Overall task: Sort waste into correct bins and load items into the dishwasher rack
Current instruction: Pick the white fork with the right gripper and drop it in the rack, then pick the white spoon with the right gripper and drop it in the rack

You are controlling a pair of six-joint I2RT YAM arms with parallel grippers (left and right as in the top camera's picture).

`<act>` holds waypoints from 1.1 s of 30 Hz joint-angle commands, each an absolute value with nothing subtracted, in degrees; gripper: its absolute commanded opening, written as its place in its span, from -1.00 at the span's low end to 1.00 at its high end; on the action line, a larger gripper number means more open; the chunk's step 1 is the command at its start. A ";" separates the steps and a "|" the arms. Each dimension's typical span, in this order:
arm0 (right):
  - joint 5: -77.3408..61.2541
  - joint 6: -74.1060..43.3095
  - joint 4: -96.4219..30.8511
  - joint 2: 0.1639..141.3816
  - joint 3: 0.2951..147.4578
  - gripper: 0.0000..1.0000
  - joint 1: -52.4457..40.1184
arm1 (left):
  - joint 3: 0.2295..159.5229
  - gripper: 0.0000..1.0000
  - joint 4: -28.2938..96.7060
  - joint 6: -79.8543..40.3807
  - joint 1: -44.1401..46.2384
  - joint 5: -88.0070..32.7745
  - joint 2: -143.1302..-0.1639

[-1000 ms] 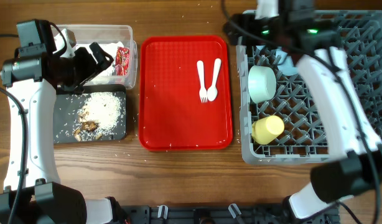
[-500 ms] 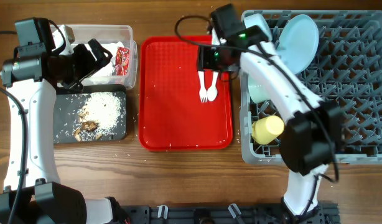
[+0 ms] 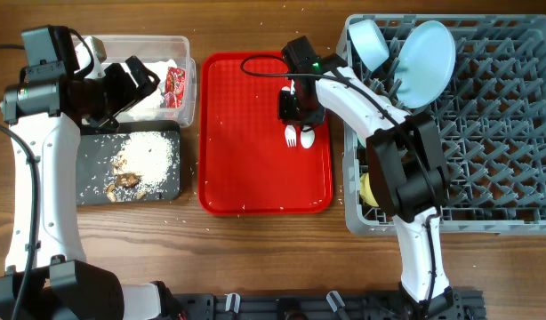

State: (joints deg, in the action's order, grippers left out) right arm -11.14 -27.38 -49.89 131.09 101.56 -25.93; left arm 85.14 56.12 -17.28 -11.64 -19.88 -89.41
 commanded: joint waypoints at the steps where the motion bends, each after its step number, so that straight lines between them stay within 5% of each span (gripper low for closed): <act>1: -11.90 -28.64 -49.56 132.86 101.49 -0.91 -26.39 | 85.52 1.00 55.96 -17.17 -11.70 -19.40 -89.36; 6: -13.04 -26.70 -50.24 131.68 101.69 -0.91 -26.30 | 85.52 1.00 55.96 -17.17 -11.70 -19.40 -89.36; 11: -12.14 -21.52 -54.59 113.86 103.57 -0.91 -22.85 | 85.52 1.00 55.96 -17.17 -11.70 -19.40 -89.36; 16: 11.27 -13.10 -67.33 100.22 103.55 -0.91 -13.34 | 85.52 1.00 55.96 -17.17 -11.70 -19.40 -89.36; 20: 13.96 -11.73 -73.60 101.51 96.18 -0.91 -7.31 | 85.52 1.00 55.96 -17.17 -11.70 -19.40 -89.36; 24: 13.23 -10.28 -73.69 101.38 94.78 -0.55 -6.31 | 85.52 1.00 55.96 -17.17 -11.70 -19.40 -89.36; 28: -0.89 -5.93 -72.86 101.12 104.88 0.10 -6.63 | 85.52 1.00 55.96 -17.17 -11.70 -19.40 -89.36; 30: -12.03 -6.28 -66.76 101.16 106.39 0.12 -9.63 | 85.52 1.00 55.96 -17.17 -11.70 -19.40 -89.36; 33: -10.11 -18.24 -60.31 104.33 105.23 0.16 -17.63 | 85.52 1.00 55.99 -17.17 -11.70 -19.40 -89.36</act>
State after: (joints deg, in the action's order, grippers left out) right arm -6.50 -9.26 -63.00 101.36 105.51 -12.01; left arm 85.14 56.14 -17.30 -11.64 -19.55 -89.41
